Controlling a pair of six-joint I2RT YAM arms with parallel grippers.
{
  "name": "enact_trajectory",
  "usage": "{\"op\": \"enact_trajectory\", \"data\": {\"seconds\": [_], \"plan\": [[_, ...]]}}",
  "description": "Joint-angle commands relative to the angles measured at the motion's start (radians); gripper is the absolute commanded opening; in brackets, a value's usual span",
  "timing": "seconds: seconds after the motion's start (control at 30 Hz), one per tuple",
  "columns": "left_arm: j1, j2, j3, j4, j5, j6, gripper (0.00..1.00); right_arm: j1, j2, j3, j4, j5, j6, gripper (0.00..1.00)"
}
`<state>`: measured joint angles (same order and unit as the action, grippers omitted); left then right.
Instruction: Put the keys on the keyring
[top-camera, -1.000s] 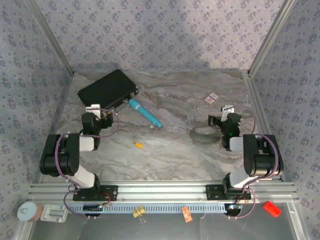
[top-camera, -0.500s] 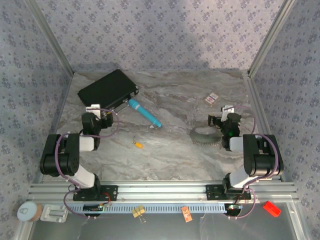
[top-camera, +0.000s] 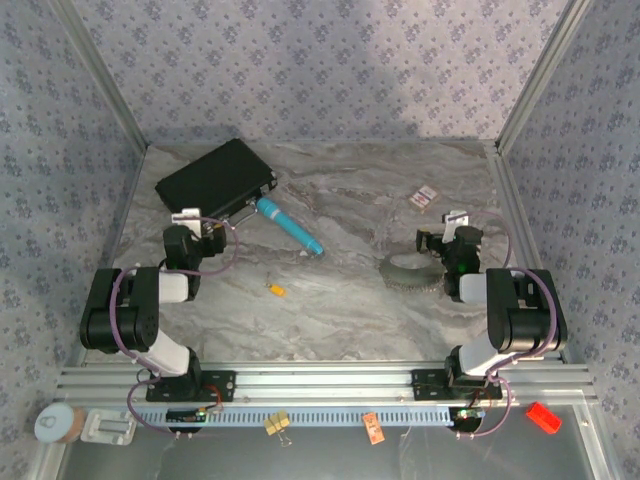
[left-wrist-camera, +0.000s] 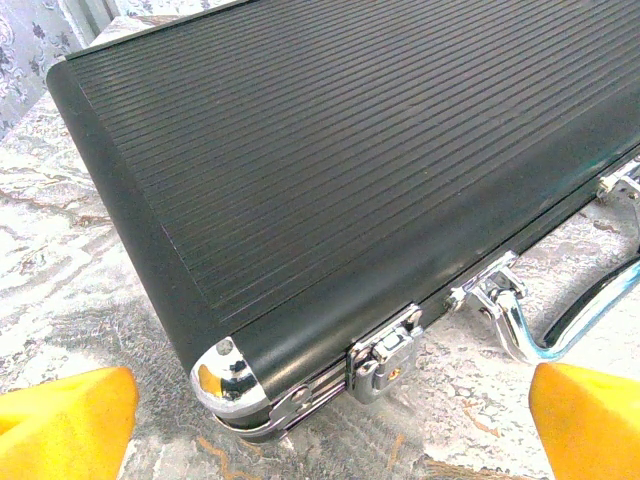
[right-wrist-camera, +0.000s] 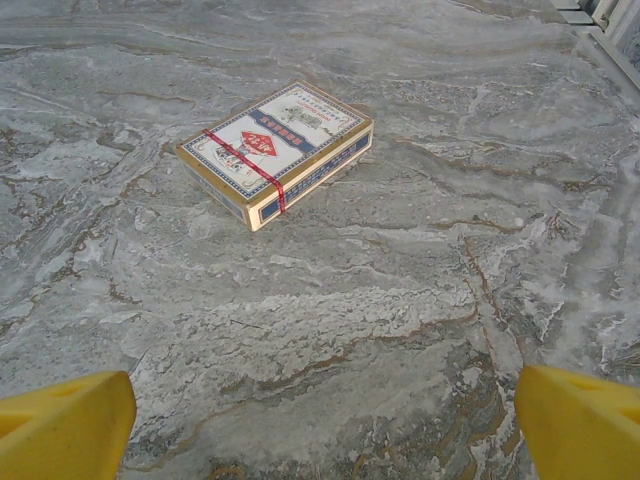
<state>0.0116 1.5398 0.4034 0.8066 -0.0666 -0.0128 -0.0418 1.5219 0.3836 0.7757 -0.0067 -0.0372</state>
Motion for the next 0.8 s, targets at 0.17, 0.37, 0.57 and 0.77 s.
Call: {"op": "enact_trajectory", "data": {"seconds": [0.17,0.37,0.57,0.77], "plan": [[0.007,-0.046,0.018,-0.038,0.011,-0.02,1.0,0.017,-0.062,0.035,-0.067,0.022,-0.008,0.99],[0.006,-0.259,0.052,-0.245,-0.079,-0.068,1.0,0.062,-0.304,0.113,-0.404,0.108,0.026,0.99],[0.007,-0.438,0.112,-0.485,-0.028,-0.198,1.0,0.113,-0.416,0.224,-0.812,0.171,0.312,0.98],[-0.11,-0.533,0.127,-0.646,0.029,-0.256,1.0,0.117,-0.385,0.329,-1.188,0.149,0.556,0.97]]}}
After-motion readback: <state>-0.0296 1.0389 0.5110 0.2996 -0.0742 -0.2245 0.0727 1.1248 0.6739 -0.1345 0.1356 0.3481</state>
